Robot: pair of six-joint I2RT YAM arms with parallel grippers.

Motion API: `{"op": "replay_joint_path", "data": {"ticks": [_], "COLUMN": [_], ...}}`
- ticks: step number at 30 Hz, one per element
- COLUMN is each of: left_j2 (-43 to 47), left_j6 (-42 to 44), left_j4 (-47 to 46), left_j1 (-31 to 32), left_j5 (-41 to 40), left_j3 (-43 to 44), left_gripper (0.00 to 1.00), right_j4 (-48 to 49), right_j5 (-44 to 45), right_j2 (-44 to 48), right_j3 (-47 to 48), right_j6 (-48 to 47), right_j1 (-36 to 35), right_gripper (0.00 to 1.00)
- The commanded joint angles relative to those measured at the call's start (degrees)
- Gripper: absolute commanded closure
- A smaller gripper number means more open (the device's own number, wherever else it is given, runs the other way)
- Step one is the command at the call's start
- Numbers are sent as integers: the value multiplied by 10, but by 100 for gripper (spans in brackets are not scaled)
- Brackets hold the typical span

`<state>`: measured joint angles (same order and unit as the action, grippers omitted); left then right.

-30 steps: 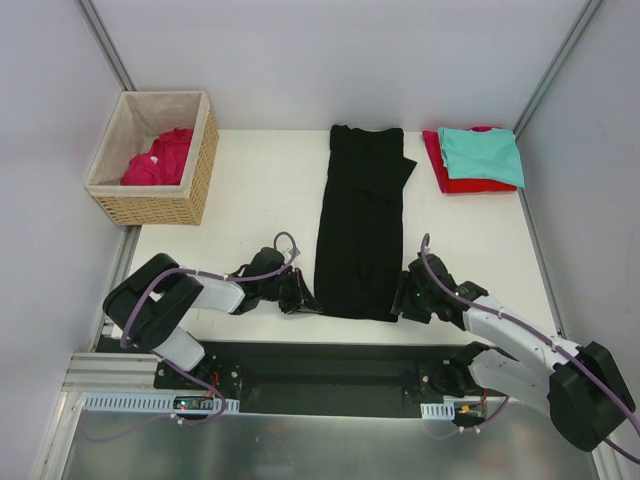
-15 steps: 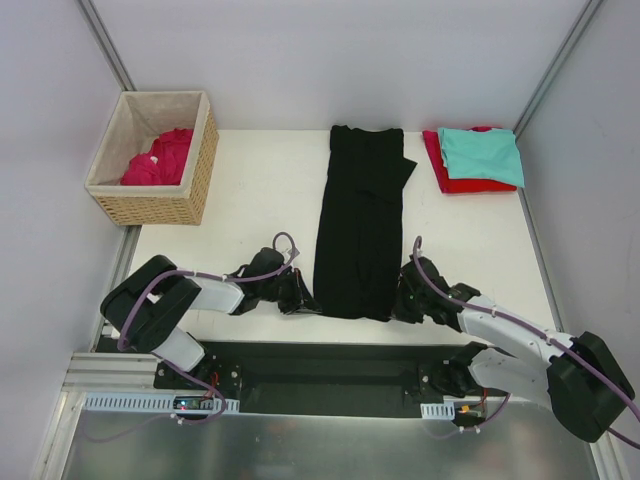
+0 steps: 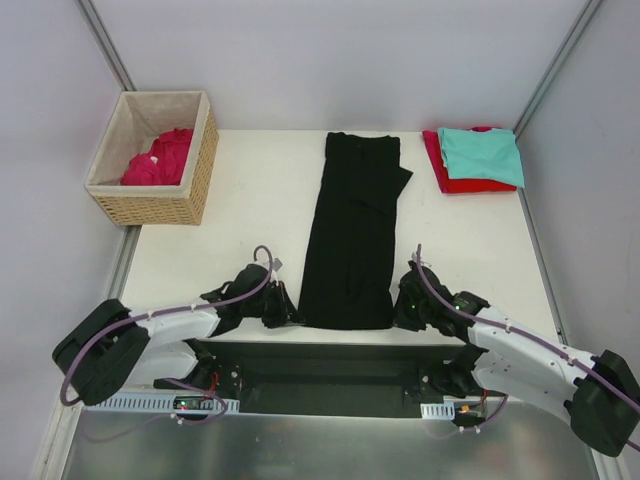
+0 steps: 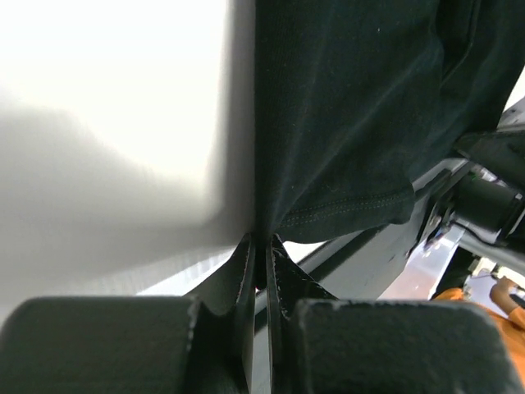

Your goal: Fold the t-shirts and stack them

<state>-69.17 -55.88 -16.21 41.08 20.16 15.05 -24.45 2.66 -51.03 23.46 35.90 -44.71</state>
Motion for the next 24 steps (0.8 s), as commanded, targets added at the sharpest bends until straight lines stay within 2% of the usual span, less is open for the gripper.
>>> {"op": "replay_joint_path", "data": {"ticks": [1, 6, 9, 15, 24], "left_j2": [72, 127, 126, 119, 119], "left_j6": [-34, -70, -71, -50, 0], "left_j4": [87, 118, 148, 181, 260], "left_j1": [34, 87, 114, 122, 122], "left_j5": [-57, -86, -110, -130, -178], "left_j3": [-37, -38, 1, 78, 187], "left_gripper": [100, 100, 100, 100, 100], "right_j4": [-60, -87, -105, -155, -192], "right_j5": [39, 54, 81, 161, 232], "right_j2": [28, 54, 57, 31, -20], "right_j3": [-21, -19, 10, 97, 210], "right_j6": [29, 58, 70, 70, 22], "right_j1": [-27, -70, -106, -165, -169], "right_gripper": [99, 99, 99, 99, 99]}}
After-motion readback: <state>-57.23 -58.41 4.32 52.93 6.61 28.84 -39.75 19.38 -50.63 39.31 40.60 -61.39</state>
